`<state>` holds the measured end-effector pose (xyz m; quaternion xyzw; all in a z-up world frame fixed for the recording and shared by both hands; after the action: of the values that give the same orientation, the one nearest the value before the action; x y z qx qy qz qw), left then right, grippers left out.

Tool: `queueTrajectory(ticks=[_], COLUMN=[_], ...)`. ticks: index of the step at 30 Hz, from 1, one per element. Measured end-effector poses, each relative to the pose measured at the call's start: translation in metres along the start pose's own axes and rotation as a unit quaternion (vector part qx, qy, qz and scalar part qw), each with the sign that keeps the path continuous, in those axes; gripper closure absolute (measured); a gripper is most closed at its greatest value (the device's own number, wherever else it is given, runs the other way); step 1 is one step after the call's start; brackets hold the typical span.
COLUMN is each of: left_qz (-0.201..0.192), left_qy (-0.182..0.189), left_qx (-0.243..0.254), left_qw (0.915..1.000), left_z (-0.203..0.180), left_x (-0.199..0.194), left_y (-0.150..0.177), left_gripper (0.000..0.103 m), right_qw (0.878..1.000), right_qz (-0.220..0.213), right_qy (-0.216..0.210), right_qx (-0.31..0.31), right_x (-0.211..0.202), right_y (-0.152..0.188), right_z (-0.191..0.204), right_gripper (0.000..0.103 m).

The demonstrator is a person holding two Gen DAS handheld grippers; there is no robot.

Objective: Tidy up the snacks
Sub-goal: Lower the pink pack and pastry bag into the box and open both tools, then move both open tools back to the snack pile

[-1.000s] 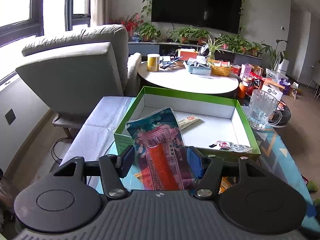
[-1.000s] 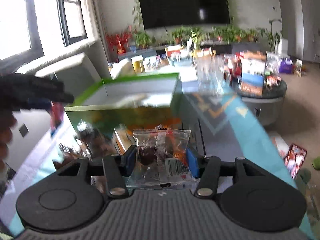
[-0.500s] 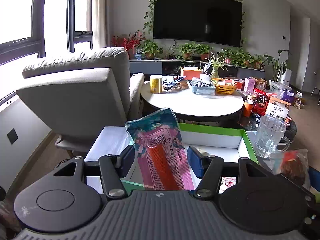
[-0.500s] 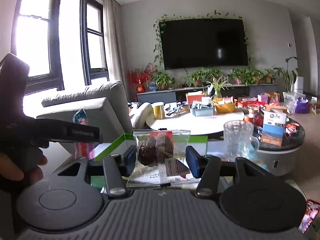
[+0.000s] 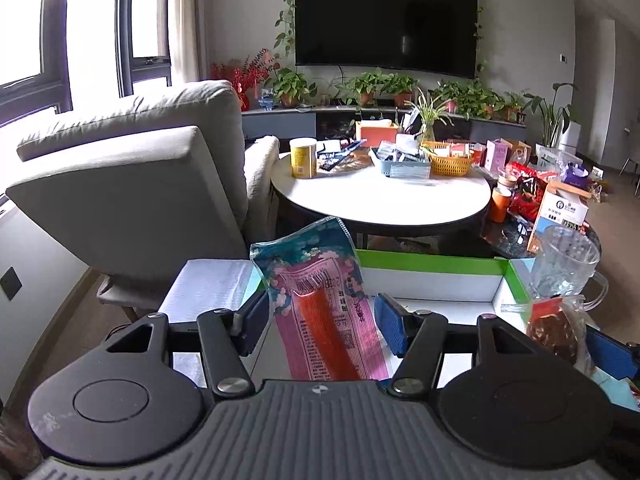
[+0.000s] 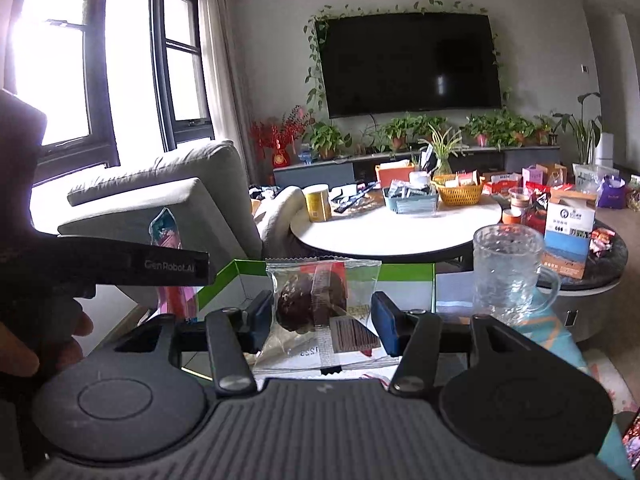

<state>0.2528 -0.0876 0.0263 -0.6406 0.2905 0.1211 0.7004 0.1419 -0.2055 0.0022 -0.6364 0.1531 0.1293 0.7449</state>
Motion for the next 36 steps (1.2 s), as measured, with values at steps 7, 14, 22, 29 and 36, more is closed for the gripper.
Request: queueTrajectory(ticks=[7, 14, 22, 29, 36], left_qz=[0.033, 0.061, 0.075, 0.078, 0.076], left_qy=[0.006, 0.016, 0.011, 0.007, -0.001], left_qx=[0.01, 0.013, 0.004, -0.002, -0.015], left_qw=[0.9994, 0.9979, 0.9971, 0.9969, 0.997], left_z=[-0.004, -0.006, -0.001, 0.008, 0.025], left_x=[0.025, 0.04, 0.039, 0.026, 0.002], left_y=[0.011, 0.021, 0.025, 0.032, 0.043], left_gripper=[0.049, 0.058, 0.056, 0.053, 0.052], right_qw=[1.0, 0.999, 0.997, 0.997, 0.997], right_qz=[0.024, 0.048, 0.078, 0.078, 0.076], right_qy=[0.0, 0.004, 0.01, 0.006, 0.003], right_qx=[0.002, 0.008, 0.004, -0.006, 0.003], right_x=[0.022, 0.034, 0.038, 0.025, -0.002], right_y=[0.004, 0.011, 0.019, 0.019, 0.028], right_z=[0.0, -0.002, 0.001, 0.005, -0.005], right_gripper=[0.046, 0.045, 0.043, 0.042, 0.042])
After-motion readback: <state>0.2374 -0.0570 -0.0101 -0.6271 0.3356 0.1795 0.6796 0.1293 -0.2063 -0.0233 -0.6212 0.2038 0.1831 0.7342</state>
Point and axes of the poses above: each gripper's, at about its wrist camera, not at the fingertips, and x roughly the way its jaws point, z to its left, y to its underside, the point moved 4 cm from there along x, roughly the way its jaws point, and after that the axes turned 3 degrees about z, right-handed, at the moved point
